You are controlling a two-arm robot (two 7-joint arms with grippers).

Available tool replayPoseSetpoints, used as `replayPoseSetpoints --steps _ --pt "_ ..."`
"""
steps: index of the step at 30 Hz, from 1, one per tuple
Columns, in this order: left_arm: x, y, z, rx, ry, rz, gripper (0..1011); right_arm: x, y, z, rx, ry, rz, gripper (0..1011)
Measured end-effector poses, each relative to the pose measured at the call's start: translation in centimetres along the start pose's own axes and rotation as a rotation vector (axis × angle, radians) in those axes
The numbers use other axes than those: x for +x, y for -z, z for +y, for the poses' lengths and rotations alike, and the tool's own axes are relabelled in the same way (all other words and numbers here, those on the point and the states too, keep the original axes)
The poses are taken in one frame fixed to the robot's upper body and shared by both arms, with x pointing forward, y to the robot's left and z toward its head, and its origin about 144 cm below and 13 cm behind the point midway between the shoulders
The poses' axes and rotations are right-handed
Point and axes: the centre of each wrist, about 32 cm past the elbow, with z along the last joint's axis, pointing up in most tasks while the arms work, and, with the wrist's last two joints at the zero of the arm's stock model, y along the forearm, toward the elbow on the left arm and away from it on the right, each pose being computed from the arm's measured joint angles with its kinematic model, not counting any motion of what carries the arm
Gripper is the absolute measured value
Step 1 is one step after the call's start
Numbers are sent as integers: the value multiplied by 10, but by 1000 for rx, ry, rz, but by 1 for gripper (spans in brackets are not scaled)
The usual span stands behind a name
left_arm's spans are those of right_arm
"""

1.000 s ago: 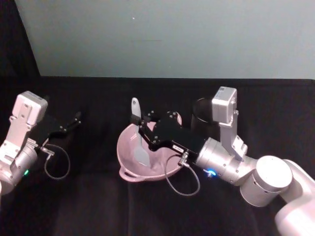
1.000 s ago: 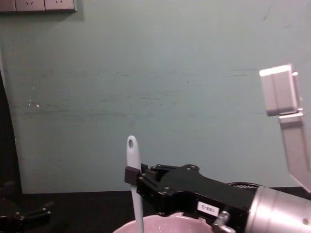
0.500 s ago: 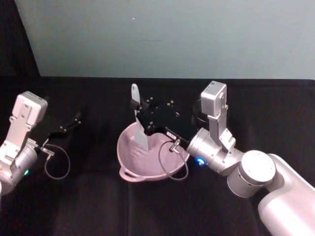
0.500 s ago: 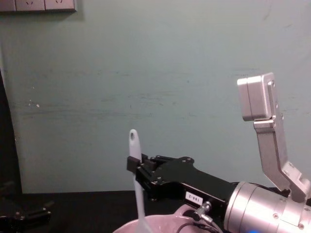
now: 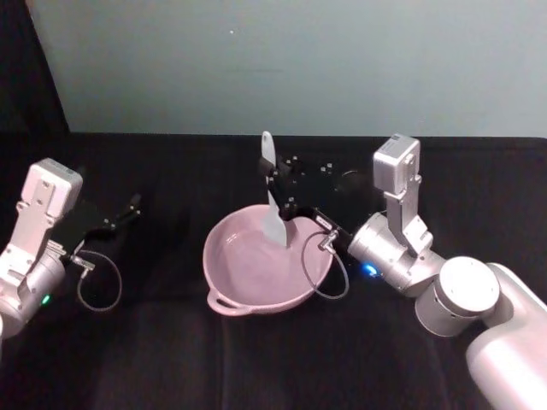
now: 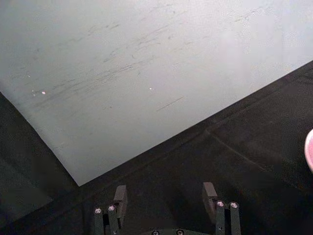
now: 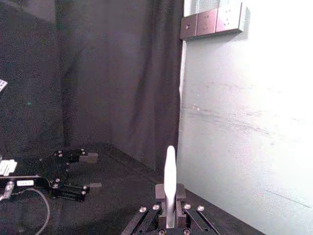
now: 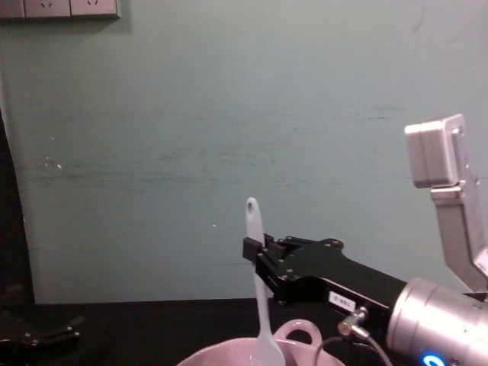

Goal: Use the one hand to pick up the spoon and stir the clear water in the bowl.

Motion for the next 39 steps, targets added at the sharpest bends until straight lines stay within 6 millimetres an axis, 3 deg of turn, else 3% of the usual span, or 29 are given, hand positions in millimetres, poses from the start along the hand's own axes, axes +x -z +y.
replayPoseSetpoints --steps 12,39 --pt "0 0 0 0 0 0 1011 -3 -12 -24 -29 -48 57 110" --pt "0 0 0 0 0 0 1011 4 -47 -48 -155 -59 111 110"
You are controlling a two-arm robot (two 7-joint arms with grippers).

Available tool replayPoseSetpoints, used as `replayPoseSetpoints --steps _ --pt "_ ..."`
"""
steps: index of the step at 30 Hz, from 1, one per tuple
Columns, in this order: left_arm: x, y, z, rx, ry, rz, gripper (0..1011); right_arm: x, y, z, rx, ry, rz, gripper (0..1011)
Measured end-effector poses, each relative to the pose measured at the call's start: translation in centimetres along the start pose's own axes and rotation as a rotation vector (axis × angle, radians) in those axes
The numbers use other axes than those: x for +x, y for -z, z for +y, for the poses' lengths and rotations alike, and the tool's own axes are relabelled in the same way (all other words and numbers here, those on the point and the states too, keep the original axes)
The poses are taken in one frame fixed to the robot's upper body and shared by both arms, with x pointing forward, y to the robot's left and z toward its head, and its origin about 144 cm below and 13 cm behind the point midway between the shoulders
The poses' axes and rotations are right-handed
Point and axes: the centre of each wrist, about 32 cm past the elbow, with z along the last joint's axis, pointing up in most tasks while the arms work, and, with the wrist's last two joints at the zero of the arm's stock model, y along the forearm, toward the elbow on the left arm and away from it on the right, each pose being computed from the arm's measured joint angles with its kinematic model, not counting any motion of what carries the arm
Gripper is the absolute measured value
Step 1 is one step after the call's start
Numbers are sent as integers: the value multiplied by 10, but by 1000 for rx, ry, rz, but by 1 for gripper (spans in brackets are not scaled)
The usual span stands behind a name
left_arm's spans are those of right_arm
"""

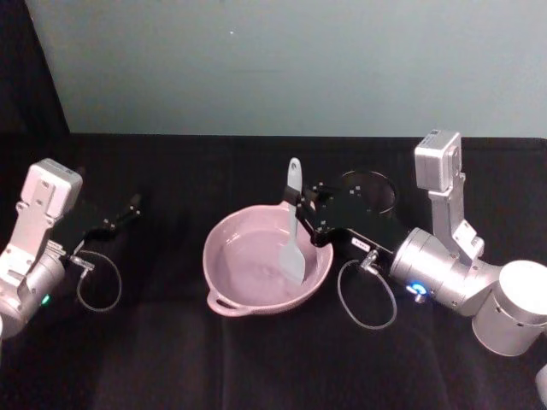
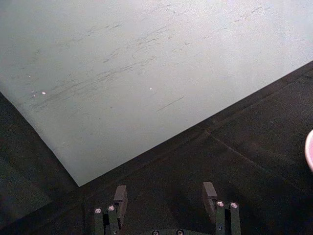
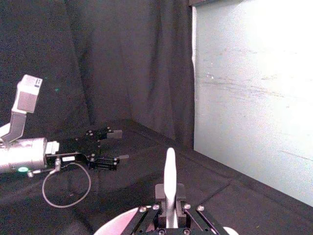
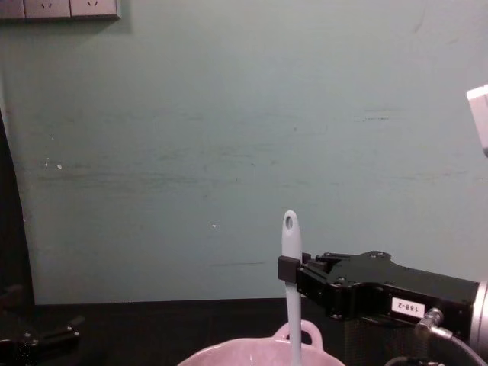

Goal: Use the one hand to pick up the spoon and stir the clear water in the bowl.

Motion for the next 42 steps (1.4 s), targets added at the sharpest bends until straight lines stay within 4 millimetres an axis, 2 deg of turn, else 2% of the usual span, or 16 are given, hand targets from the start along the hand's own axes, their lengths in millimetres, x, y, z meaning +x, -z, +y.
replayPoseSetpoints --steps 16,26,34,42 --pt "0 0 0 0 0 0 1011 -3 -15 -9 -14 2 -44 110" --pt "0 0 0 0 0 0 1011 1 -20 -4 49 56 18 110" --pt "0 0 0 0 0 0 1011 5 -37 -2 105 103 77 110" --pt "0 0 0 0 0 0 1011 7 -56 -10 152 219 132 110"
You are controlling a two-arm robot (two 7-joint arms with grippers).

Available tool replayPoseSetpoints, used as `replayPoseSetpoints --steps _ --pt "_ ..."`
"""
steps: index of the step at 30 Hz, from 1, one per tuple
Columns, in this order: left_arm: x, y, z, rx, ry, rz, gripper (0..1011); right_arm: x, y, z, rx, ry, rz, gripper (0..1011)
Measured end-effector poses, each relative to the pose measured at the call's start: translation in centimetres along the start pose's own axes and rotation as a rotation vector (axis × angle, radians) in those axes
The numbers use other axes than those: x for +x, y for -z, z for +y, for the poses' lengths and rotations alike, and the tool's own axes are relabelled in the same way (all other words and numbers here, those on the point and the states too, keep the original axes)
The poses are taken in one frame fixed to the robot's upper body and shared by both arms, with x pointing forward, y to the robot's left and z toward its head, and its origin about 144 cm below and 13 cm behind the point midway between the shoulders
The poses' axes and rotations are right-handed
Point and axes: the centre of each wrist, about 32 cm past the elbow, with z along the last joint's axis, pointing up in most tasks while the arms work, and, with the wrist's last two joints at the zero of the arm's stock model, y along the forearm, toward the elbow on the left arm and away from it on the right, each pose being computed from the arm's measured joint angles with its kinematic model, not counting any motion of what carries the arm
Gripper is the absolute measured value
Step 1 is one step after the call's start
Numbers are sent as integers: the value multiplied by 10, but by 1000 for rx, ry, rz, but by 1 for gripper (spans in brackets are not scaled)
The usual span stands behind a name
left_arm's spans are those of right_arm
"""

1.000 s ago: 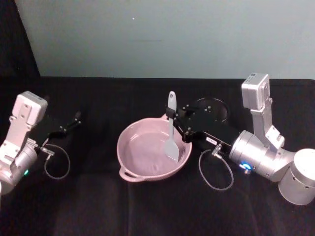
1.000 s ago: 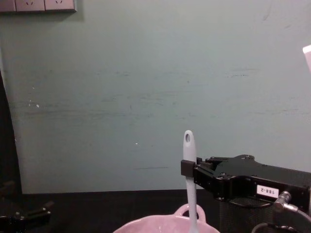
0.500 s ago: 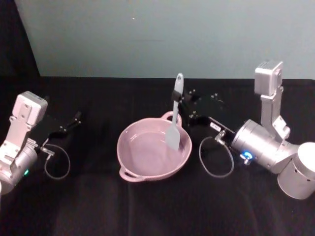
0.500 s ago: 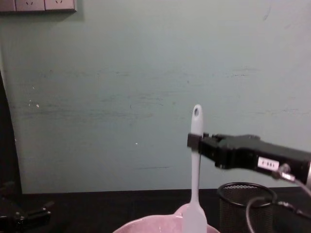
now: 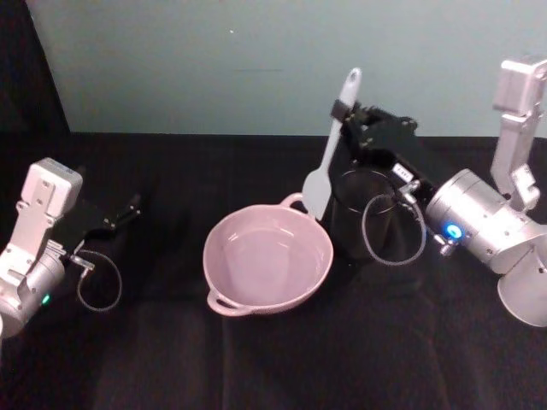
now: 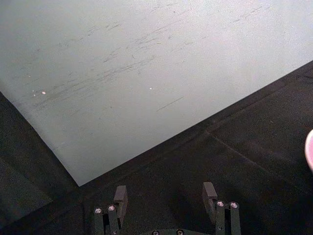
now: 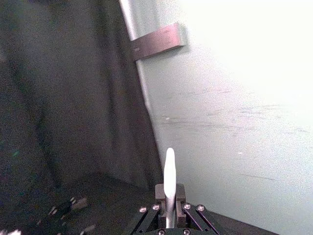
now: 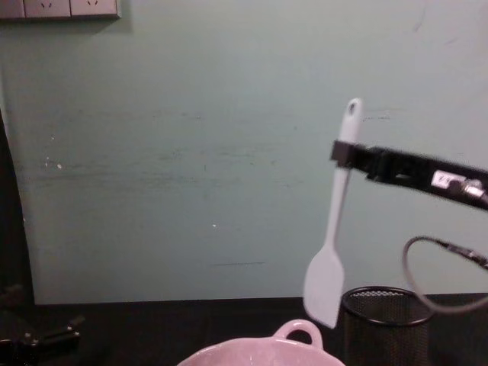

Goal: Use the one hand to pick up the spoon and stir the clear water in the bowl.

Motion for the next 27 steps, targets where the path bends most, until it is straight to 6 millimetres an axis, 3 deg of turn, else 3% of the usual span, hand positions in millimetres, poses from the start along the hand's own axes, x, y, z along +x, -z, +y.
replayPoseSetpoints --steps 13,27 --pt "0 0 0 0 0 0 1011 6 -16 -12 31 259 155 110" --pt "0 0 0 0 0 0 1011 7 -8 -6 35 427 264 110"
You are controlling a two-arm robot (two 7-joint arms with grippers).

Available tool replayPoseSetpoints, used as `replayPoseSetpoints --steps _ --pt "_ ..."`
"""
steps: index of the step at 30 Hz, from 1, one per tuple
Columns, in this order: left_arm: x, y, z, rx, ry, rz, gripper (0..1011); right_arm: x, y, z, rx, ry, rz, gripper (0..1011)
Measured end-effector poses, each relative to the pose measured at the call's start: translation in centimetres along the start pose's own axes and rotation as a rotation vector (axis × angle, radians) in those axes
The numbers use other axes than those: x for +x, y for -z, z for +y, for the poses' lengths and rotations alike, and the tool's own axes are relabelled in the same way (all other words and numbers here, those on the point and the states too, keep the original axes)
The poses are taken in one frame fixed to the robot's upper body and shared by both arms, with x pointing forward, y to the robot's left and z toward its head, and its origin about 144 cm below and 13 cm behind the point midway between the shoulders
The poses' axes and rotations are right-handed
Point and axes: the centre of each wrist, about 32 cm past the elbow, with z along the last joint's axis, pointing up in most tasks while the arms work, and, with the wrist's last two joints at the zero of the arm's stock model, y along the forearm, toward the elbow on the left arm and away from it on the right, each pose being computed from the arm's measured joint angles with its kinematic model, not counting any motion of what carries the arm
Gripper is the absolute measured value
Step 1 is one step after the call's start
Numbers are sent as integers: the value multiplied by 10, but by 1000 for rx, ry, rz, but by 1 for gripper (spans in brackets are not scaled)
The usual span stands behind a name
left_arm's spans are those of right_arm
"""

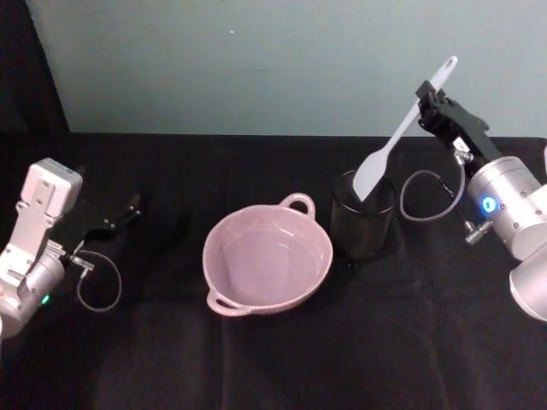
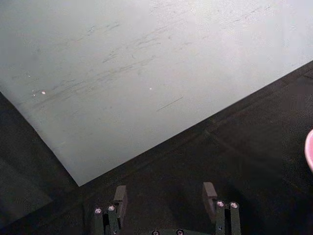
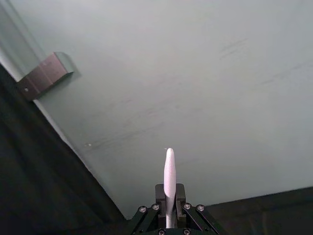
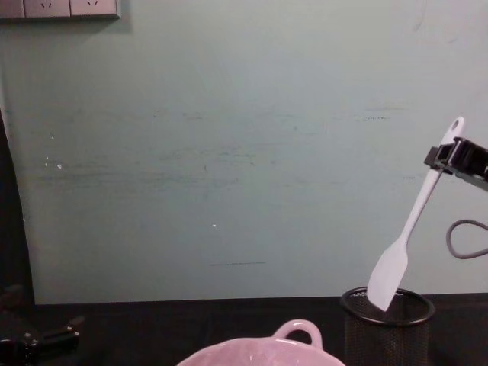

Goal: Use the one hand to pick up the spoon and stir the clear water in the bowl.

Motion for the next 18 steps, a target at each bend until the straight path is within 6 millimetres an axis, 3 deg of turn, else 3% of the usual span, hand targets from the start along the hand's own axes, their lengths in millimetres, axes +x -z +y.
replayPoseSetpoints --steps 8,18 --pt "0 0 0 0 0 0 1011 3 10 10 -21 39 43 110" --pt "0 0 0 0 0 0 1011 7 21 9 -46 67 82 110"
